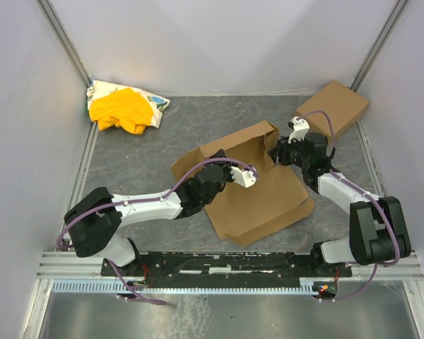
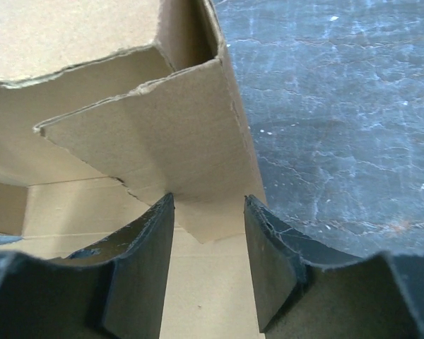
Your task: Fold the paper box
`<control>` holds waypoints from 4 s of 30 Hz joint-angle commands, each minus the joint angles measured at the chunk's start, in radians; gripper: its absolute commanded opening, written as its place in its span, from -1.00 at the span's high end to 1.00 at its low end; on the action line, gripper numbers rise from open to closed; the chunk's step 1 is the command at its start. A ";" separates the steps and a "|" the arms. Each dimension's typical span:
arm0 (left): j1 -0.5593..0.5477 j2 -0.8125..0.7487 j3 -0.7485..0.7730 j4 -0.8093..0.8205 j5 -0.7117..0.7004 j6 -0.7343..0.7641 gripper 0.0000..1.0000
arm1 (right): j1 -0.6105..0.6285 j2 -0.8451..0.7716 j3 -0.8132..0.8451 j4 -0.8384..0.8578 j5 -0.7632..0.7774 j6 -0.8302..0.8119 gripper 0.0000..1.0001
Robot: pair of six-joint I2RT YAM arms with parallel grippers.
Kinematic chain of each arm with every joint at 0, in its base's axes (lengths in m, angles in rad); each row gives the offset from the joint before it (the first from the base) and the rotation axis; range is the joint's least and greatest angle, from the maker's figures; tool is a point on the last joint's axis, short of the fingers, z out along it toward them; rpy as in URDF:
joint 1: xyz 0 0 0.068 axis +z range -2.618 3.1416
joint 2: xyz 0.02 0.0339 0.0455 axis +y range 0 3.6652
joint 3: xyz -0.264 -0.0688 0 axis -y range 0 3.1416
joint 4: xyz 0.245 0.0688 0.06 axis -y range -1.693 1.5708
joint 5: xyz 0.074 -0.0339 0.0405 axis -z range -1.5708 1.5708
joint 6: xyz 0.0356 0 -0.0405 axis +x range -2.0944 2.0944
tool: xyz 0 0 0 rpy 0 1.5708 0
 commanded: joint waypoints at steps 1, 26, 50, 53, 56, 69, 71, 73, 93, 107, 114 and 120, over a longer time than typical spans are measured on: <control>-0.011 -0.043 0.003 0.052 0.022 -0.032 0.94 | 0.002 -0.031 0.055 -0.039 0.078 -0.054 -0.09; -0.020 -0.037 -0.012 0.029 0.031 -0.006 0.94 | -0.061 0.104 0.086 0.164 -0.193 -0.051 -0.14; -0.032 -0.021 -0.002 0.019 0.052 -0.013 0.94 | -0.110 0.198 0.138 0.288 -0.282 -0.105 -0.16; -0.031 -0.018 -0.003 0.019 0.054 -0.016 0.94 | -0.124 0.213 0.159 0.281 -0.333 -0.105 -0.18; -0.032 -0.015 0.001 0.019 0.058 -0.018 0.94 | -0.133 0.246 0.182 0.300 -0.433 -0.080 -0.18; -0.042 -0.002 0.012 0.017 0.072 -0.026 0.94 | -0.128 0.378 0.243 0.429 -0.572 0.037 -0.17; -0.045 0.004 0.013 0.017 0.072 -0.028 0.94 | -0.119 0.393 0.252 0.428 -0.558 0.043 -0.15; -0.047 0.005 0.013 0.018 0.074 -0.031 0.94 | -0.104 0.408 0.259 0.421 -0.517 0.040 -0.09; -0.071 0.052 0.059 0.022 0.029 -0.010 0.94 | 0.089 0.243 0.139 0.198 0.141 0.007 0.84; -0.073 0.030 0.050 0.030 0.009 -0.005 0.94 | 0.098 0.320 0.193 0.123 0.034 -0.027 0.37; -0.075 0.038 0.062 0.039 -0.042 -0.012 0.84 | 0.098 0.311 0.205 0.098 0.076 -0.032 0.87; -0.081 0.036 0.116 0.023 -0.154 -0.115 0.09 | 0.099 0.281 0.220 0.056 0.101 -0.056 0.88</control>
